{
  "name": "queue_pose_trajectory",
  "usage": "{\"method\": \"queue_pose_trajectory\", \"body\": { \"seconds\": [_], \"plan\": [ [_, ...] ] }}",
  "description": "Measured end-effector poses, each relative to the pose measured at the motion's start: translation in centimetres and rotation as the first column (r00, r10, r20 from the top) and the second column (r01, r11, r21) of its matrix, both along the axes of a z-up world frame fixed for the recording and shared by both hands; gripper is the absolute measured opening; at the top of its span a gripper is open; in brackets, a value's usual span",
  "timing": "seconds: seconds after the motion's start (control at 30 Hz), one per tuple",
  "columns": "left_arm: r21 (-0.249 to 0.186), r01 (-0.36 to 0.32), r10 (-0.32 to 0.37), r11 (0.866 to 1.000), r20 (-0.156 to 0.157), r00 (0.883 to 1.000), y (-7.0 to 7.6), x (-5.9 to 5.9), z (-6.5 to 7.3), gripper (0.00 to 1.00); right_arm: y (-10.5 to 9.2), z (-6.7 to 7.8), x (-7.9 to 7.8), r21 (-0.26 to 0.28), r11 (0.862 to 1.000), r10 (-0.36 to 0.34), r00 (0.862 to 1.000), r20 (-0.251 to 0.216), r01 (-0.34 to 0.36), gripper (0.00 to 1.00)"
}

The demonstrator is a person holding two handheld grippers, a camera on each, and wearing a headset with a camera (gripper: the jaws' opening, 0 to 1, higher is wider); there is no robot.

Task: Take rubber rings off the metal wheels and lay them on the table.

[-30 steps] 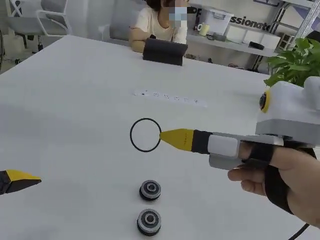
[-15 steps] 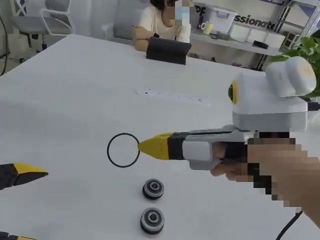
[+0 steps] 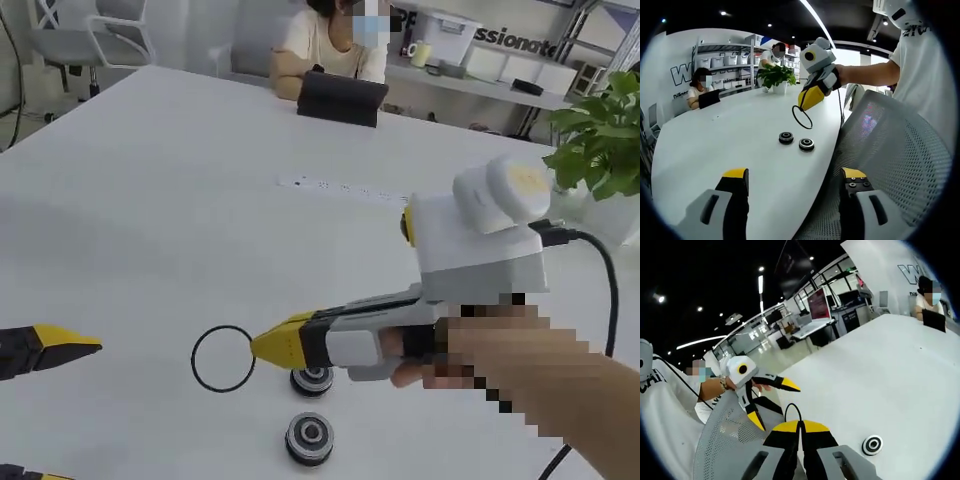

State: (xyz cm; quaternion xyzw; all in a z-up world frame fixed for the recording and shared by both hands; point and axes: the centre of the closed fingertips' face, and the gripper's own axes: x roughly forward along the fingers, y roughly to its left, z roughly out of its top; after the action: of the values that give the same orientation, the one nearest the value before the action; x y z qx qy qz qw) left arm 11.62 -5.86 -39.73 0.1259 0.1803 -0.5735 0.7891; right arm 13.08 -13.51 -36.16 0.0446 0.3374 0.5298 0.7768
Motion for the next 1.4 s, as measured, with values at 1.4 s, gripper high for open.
{"method": "queue_pose_trajectory", "body": {
  "seconds": [1.4],
  "plan": [
    [-0.007, -0.010, 0.010, 1.000, -0.011, 1.000, -0.2, 0.0, 0.0, 0.73, -0.4, -8.8, 1.3, -0.247, 0.969, -0.005, 0.998, -0.065, -0.012, 0.00]
  ]
}}
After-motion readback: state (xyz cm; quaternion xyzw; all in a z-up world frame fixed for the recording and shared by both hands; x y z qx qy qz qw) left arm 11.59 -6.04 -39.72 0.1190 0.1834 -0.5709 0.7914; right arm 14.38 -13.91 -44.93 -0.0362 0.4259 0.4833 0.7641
